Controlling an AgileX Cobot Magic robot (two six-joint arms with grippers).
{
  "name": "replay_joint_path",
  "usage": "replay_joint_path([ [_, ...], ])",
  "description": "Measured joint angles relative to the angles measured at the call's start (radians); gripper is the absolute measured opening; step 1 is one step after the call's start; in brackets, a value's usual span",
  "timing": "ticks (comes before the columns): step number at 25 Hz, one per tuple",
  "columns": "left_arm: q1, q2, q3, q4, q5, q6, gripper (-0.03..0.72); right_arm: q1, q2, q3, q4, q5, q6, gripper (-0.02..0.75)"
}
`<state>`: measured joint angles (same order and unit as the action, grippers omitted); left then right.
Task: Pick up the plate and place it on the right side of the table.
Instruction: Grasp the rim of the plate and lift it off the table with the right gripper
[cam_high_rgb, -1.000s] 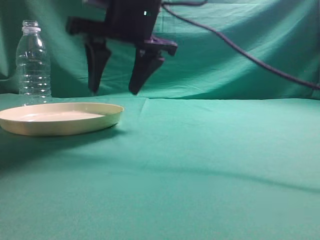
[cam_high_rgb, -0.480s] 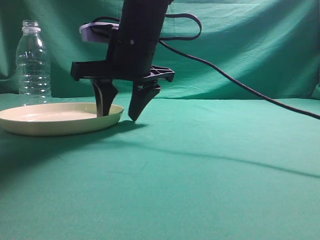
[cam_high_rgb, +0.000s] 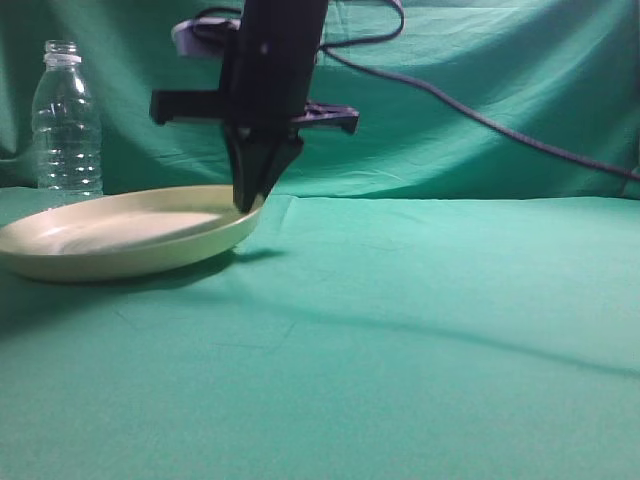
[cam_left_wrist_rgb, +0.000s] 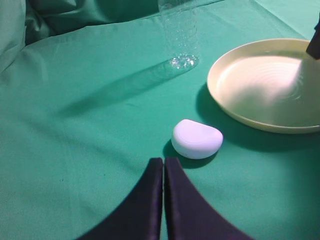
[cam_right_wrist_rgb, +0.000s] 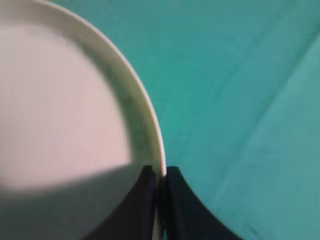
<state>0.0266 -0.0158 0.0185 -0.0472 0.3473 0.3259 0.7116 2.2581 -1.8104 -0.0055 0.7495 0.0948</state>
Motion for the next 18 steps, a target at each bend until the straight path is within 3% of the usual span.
replay_joint_path([
  [8,0.0,0.0,0.0,0.0,0.0,0.0,0.0,-0.053,-0.022,-0.194,-0.05,0.276,0.011,0.0],
  [18,0.0,0.0,0.0,0.0,0.0,0.0,0.0,-0.239,-0.183,-0.169,-0.077,0.454,-0.04,0.0],
])
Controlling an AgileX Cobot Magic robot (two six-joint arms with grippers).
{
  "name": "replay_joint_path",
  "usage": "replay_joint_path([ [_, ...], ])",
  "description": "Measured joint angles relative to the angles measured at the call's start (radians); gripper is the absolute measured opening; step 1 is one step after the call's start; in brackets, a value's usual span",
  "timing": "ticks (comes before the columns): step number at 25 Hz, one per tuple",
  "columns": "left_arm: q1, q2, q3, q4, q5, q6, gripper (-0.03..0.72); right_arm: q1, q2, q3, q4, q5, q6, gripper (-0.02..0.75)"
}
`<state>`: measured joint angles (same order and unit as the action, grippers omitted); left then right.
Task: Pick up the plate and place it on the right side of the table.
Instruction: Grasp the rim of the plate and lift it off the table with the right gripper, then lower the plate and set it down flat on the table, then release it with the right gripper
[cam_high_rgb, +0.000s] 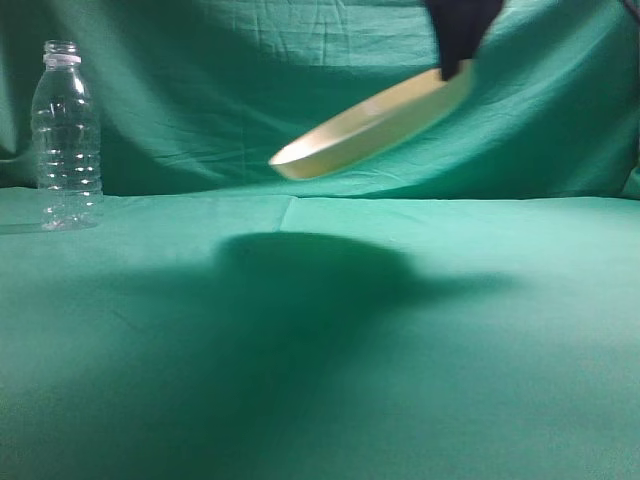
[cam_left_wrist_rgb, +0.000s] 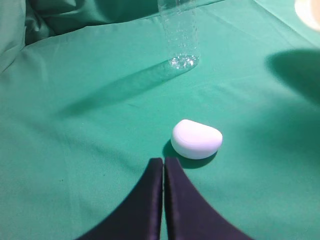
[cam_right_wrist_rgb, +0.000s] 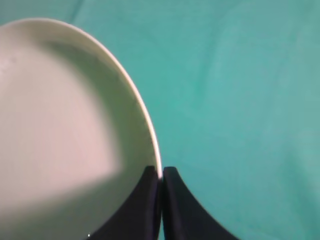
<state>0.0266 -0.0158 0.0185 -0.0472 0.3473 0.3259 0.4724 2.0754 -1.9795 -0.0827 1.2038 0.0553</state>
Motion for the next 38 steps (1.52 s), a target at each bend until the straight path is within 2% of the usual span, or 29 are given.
replay_joint_path([
  [6,0.0,0.0,0.0,0.0,0.0,0.0,0.0,-0.187,-0.139,0.198,-0.008,-0.015,0.0,0.0],
  [13,0.0,0.0,0.0,0.0,0.0,0.0,0.0,-0.364,-0.286,0.526,-0.008,-0.162,0.003,0.0],
  [19,0.0,0.0,0.0,0.0,0.0,0.0,0.0,-0.452,-0.296,0.774,-0.008,-0.376,0.029,0.0],
  [25,0.0,0.0,0.0,0.0,0.0,0.0,0.0,-0.477,-0.3,0.879,-0.002,-0.513,0.037,0.0],
  [26,0.0,0.0,0.0,0.0,0.0,0.0,0.0,-0.477,-0.3,0.891,-0.004,-0.536,0.041,0.073],
  [27,0.0,0.0,0.0,0.0,0.0,0.0,0.0,-0.477,-0.3,0.893,-0.006,-0.54,0.045,0.073],
  [32,0.0,0.0,0.0,0.0,0.0,0.0,0.0,-0.477,-0.302,0.893,-0.006,-0.536,0.054,0.366],
  [33,0.0,0.0,0.0,0.0,0.0,0.0,0.0,-0.477,-0.309,0.891,-0.006,-0.526,0.056,0.405],
  [34,0.0,0.0,0.0,0.0,0.0,0.0,0.0,-0.477,-0.319,0.885,-0.006,-0.505,0.058,0.422],
  [38,0.0,0.0,0.0,0.0,0.0,0.0,0.0,-0.477,-0.408,0.825,0.005,-0.422,0.06,0.405],
])
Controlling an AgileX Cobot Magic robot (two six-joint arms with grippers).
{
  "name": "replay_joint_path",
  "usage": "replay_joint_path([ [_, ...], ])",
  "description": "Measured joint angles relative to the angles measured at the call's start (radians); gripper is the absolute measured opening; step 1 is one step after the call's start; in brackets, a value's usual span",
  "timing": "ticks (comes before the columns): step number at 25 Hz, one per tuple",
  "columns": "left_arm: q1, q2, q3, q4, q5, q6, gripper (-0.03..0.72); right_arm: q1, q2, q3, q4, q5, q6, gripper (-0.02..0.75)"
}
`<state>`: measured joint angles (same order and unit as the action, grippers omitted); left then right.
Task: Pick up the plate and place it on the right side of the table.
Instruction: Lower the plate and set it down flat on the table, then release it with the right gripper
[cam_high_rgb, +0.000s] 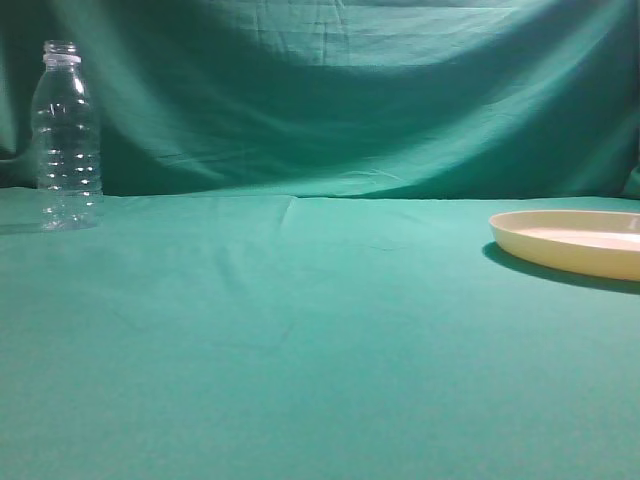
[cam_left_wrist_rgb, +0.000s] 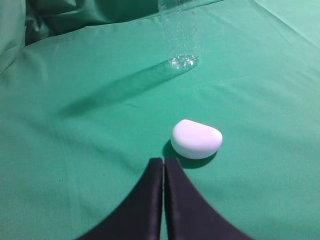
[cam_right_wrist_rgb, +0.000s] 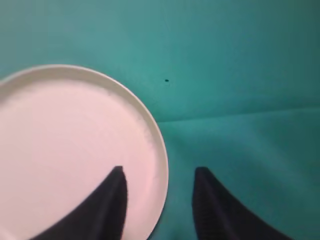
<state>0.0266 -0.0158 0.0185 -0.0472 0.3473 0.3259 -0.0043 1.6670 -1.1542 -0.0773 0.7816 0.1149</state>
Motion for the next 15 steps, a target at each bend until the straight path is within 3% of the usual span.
replay_joint_path([
  [4,0.0,0.0,0.0,0.0,0.0,0.0,0.0,0.0,-0.159,-0.016,0.031,0.053,-0.002,0.134],
  [7,0.0,0.0,0.0,0.0,0.0,0.0,0.0,0.0,-0.295,-0.016,0.059,0.088,-0.006,0.0],
  [15,0.0,0.0,0.0,0.0,0.0,0.0,0.0,0.0,-0.69,0.022,0.164,0.136,-0.102,0.0],
])
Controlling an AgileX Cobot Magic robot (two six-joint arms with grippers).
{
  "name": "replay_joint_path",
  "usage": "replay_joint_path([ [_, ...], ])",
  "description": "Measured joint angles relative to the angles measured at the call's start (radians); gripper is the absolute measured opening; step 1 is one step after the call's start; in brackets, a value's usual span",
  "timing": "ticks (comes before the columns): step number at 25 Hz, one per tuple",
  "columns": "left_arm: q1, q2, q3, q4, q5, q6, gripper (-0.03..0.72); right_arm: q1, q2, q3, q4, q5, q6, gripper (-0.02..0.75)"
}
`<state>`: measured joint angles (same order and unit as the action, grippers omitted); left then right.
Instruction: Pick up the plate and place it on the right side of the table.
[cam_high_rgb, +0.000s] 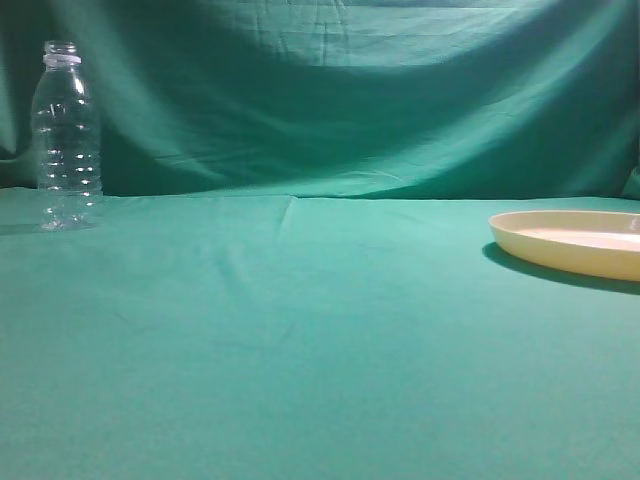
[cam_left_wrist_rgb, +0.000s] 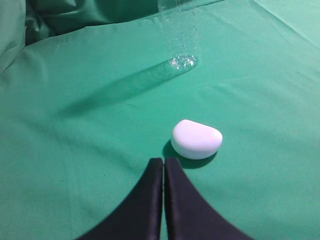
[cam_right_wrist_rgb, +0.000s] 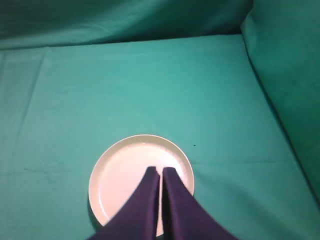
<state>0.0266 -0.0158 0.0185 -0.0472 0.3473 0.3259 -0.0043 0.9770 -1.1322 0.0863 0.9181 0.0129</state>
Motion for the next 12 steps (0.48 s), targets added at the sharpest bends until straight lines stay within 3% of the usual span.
replay_joint_path([
  [12,0.0,0.0,0.0,0.0,0.0,0.0,0.0,0.0,-0.564,0.276,0.065,-0.035,-0.08,0.0],
])
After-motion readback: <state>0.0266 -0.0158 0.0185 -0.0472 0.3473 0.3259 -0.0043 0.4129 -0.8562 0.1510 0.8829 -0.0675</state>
